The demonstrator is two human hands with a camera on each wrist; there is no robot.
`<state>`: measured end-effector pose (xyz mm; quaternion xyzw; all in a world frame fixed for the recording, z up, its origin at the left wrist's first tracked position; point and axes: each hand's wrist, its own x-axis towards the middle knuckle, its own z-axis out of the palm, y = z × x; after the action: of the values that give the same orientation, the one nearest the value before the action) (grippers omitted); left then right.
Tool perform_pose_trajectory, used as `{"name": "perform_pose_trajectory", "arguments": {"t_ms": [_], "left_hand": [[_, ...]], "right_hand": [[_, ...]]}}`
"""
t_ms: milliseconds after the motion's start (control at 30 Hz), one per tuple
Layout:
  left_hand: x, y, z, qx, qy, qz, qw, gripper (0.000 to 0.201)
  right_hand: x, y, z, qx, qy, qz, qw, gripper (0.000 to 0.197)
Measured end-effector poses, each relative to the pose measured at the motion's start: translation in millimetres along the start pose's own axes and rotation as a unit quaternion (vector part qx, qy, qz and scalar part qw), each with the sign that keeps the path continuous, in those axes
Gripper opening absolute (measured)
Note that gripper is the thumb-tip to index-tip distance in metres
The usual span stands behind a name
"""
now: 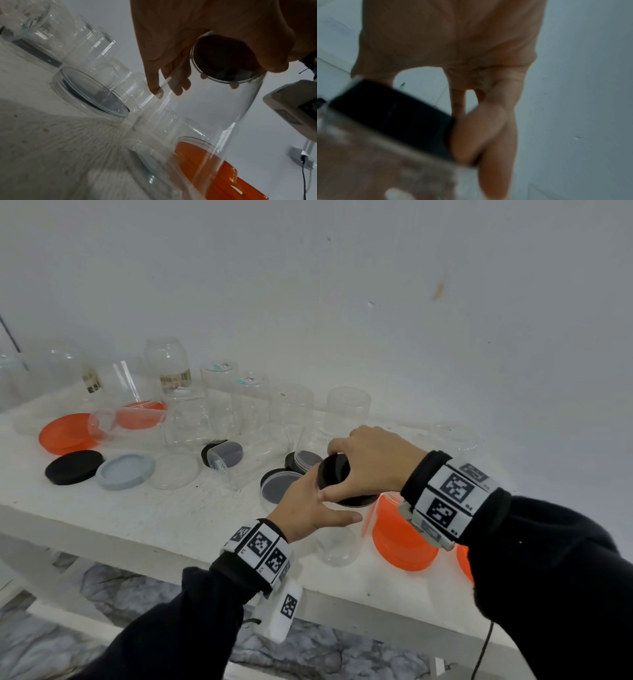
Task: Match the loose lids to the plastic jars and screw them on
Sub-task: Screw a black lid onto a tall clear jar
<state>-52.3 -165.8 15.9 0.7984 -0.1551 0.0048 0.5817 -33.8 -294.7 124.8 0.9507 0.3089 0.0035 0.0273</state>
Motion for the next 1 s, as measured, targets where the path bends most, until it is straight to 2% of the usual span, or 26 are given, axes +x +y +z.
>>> {"name": "perform_pose_trajectory", "arguments": {"t_ms": [33,133,167,333,467,733,1000], "left_hand": [[0,1,-1,0.007,-0.004,-0.001,1.0,0.089],[0,4,-5,0.018,-0.015,-0.003,1.0,0.088],[0,5,-5,0.018,-0.02,-0.005,1.0,0.087],[-2,4,-2,0.003,-0.007,-0.005,1.0,0.079],[-6,0,3,-0.009,0.014,-0.005,1.0,0.088],[-8,0,4,0.015,0.024,-0.003,1.0,0.084],[-10,3,5,0.023,0.02,0.0,1.0,0.088]], "right_hand": [[0,3,-3,0.001,-0.027,-0.006,1.0,0.066],[1,11,-19,0.062,-0.167,-0.064,0.982,0.073],[2,13,-22,0.069,-0.18,-0.083,0.978,0.074],[3,7,-17,0.04,-0.075,-0.096,0.992,0.062],[1,5,-7,0.039,-0.015,-0.06,0.997,0.058],[0,1,-3,0.048,0.003,-0.033,0.998,0.059],[-3,0,-3,0.047,0.006,-0.026,0.999,0.06]]}}
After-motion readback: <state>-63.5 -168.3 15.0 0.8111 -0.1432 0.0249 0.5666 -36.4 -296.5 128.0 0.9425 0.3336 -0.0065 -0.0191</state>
